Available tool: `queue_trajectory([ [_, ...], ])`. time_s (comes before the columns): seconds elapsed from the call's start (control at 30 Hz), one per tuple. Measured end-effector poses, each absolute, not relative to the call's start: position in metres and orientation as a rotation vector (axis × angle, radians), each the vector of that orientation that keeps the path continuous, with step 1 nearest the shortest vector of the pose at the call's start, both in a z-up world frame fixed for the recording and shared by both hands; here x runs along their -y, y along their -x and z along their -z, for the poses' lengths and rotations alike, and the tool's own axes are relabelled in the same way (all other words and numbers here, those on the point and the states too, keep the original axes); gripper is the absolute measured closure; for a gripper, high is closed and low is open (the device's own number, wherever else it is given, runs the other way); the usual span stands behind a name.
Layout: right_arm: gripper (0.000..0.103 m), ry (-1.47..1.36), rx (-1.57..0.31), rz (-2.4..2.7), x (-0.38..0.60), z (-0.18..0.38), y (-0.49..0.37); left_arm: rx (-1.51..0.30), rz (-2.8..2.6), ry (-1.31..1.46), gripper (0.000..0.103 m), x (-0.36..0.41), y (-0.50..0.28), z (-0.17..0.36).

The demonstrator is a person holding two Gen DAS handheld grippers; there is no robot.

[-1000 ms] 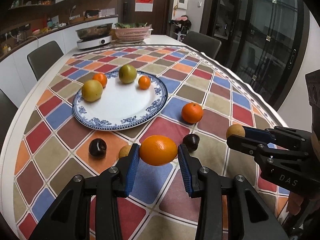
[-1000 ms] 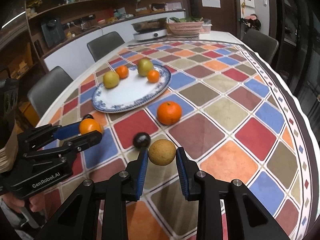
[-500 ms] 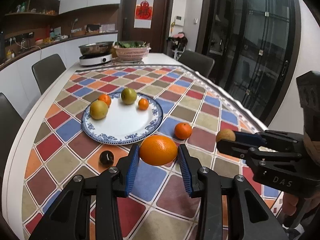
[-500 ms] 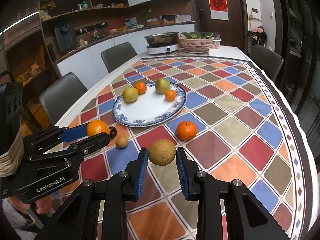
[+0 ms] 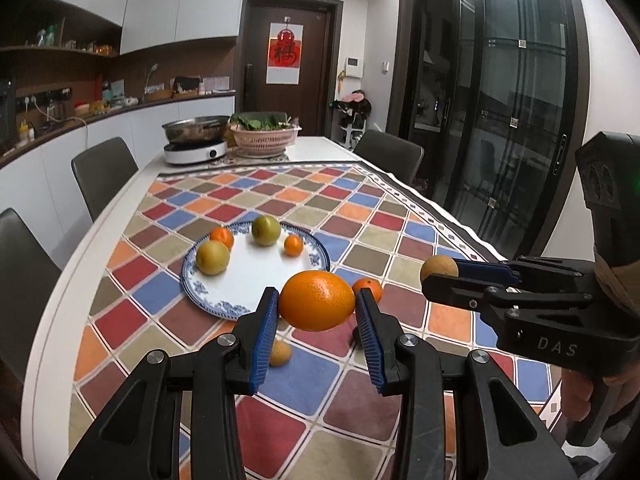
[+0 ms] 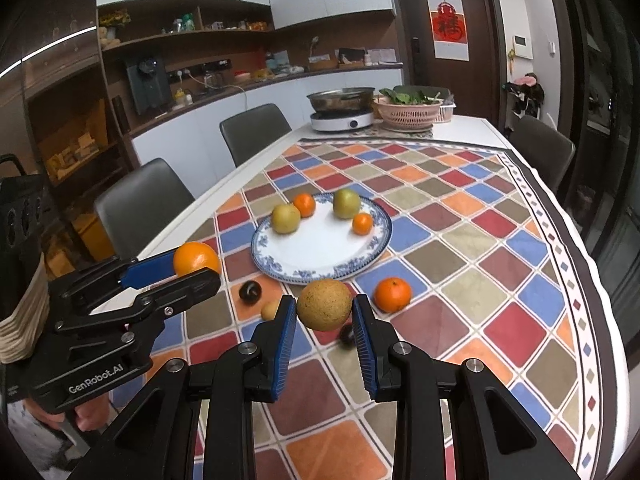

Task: Organize fruits
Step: 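Lift and carry the mandarin and tan fruit with both grippers over the plate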

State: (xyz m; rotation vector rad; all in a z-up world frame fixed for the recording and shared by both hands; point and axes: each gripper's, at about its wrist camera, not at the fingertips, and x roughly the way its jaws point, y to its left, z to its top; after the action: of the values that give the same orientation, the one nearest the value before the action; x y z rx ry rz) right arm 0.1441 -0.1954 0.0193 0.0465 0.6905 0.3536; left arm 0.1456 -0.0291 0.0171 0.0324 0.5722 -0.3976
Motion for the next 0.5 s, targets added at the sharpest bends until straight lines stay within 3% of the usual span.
queue_trajectory([
  [0.5, 0.073, -0.059, -0.658, -0.400, 0.190, -0.037, -0.187, -0.551, 0.374, -0.060, 0.064, 0.025, -0.184, -0.033],
])
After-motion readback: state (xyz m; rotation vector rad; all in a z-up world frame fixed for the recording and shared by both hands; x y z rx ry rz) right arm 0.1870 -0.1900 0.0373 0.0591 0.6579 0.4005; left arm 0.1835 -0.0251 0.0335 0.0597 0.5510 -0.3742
